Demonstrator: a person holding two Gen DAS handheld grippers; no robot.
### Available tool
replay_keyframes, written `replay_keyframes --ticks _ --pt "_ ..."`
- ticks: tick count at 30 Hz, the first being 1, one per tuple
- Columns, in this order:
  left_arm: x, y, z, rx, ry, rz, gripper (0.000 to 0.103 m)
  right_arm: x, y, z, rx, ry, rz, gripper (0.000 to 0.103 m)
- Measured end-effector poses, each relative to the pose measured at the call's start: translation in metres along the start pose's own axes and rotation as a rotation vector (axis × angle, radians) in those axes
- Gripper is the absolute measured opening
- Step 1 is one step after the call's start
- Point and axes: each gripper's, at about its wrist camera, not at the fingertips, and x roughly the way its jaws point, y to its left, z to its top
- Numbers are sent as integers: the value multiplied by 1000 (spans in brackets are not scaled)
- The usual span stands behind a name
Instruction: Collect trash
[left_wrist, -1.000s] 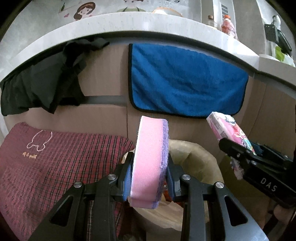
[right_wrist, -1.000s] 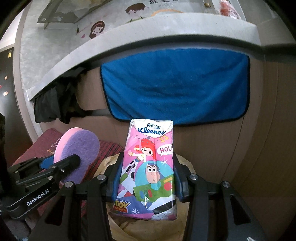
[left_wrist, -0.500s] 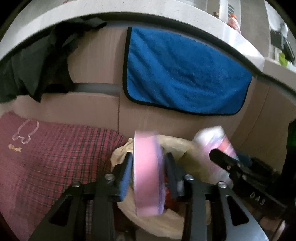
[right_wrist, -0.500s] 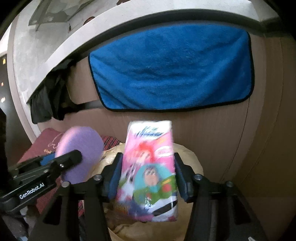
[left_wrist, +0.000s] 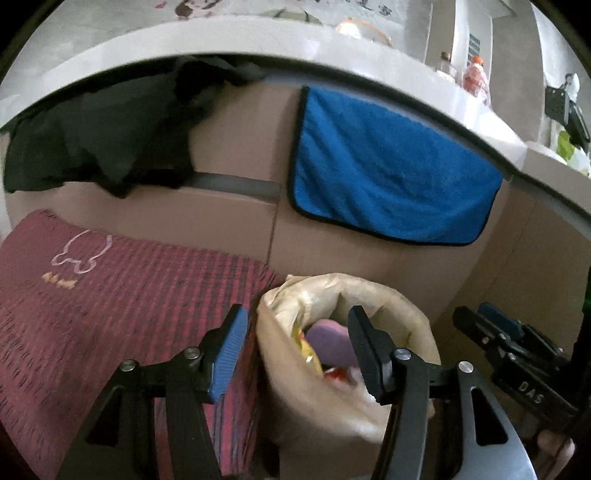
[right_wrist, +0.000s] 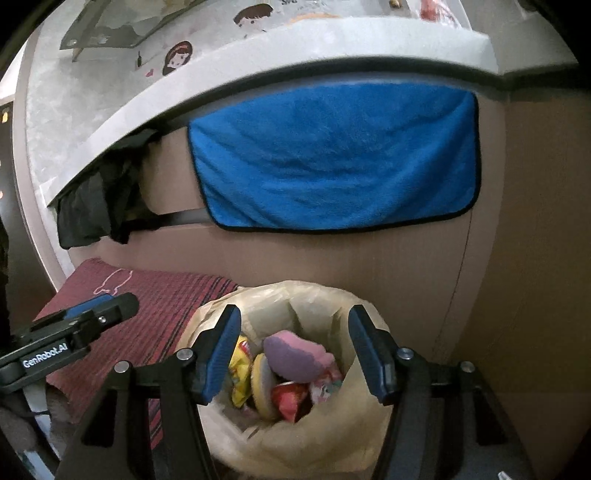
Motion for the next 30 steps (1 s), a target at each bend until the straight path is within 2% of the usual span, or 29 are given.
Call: replay_keyframes --ticks 7,11,15,20,23,30 --pt "-87 11 -18 -5 -61 -3 57 -57 40 -30 -24 39 33 58" --pt "-135 11 -37 19 -91 68 57 -90 60 -51 -54 45 7 59" --pt "-167 5 -59 32 -98 152 57 -125 79 -74 -96 37 22 59" --pt "-198 -16 -93 155 -110 210 57 -173 90 -95 -92 -47 8 59" --pt "-209 -21 -104 177 -123 249 57 -192 100 -104 -100 -80 -17 60" --pt "-225 -24 -110 185 -145 245 57 -203 107 -117 -89 -77 -5 60"
